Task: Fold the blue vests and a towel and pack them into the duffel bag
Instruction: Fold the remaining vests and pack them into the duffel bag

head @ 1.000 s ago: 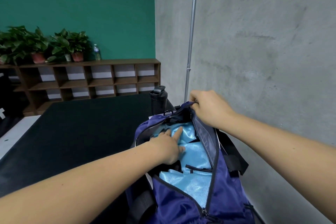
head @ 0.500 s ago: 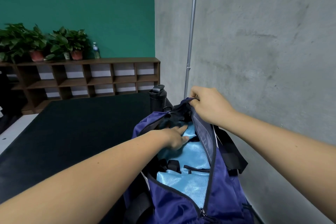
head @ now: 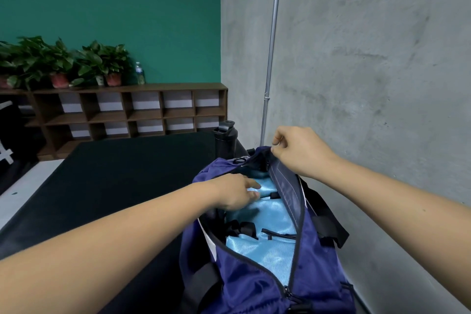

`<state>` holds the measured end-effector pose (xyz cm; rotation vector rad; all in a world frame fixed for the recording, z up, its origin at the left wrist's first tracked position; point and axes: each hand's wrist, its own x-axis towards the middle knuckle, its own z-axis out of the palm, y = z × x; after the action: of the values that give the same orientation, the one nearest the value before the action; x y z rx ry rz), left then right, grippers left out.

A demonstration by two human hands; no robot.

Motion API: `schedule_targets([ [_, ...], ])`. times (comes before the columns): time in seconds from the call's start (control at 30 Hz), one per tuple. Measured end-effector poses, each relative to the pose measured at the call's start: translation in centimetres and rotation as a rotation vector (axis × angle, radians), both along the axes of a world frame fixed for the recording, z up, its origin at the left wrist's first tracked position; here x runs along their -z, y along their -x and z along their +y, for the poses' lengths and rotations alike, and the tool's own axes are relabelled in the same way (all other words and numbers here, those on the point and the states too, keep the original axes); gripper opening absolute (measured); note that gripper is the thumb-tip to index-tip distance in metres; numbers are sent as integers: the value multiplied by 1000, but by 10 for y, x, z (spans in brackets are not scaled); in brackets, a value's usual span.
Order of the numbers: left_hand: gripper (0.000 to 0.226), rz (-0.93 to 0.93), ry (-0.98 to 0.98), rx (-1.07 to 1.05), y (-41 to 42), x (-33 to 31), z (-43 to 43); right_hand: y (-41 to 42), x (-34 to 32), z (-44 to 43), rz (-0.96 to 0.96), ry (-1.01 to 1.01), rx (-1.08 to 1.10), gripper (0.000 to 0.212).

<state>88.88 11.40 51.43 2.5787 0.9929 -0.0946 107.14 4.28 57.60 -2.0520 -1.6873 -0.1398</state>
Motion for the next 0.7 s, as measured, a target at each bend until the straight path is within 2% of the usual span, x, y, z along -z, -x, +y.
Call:
schedule_targets([
  [0.17,37,-207,-98,-51,75,-24,-21,30,-4,-6,6,-62,-84,4],
  [0.33,20,-409,-100,-228,163,-20,-34,89,5,-12,57,-53,-202,5],
  [0.7,14,-369,-64,-585,347,19,-70,272,87,-15,302,73,-509,7],
])
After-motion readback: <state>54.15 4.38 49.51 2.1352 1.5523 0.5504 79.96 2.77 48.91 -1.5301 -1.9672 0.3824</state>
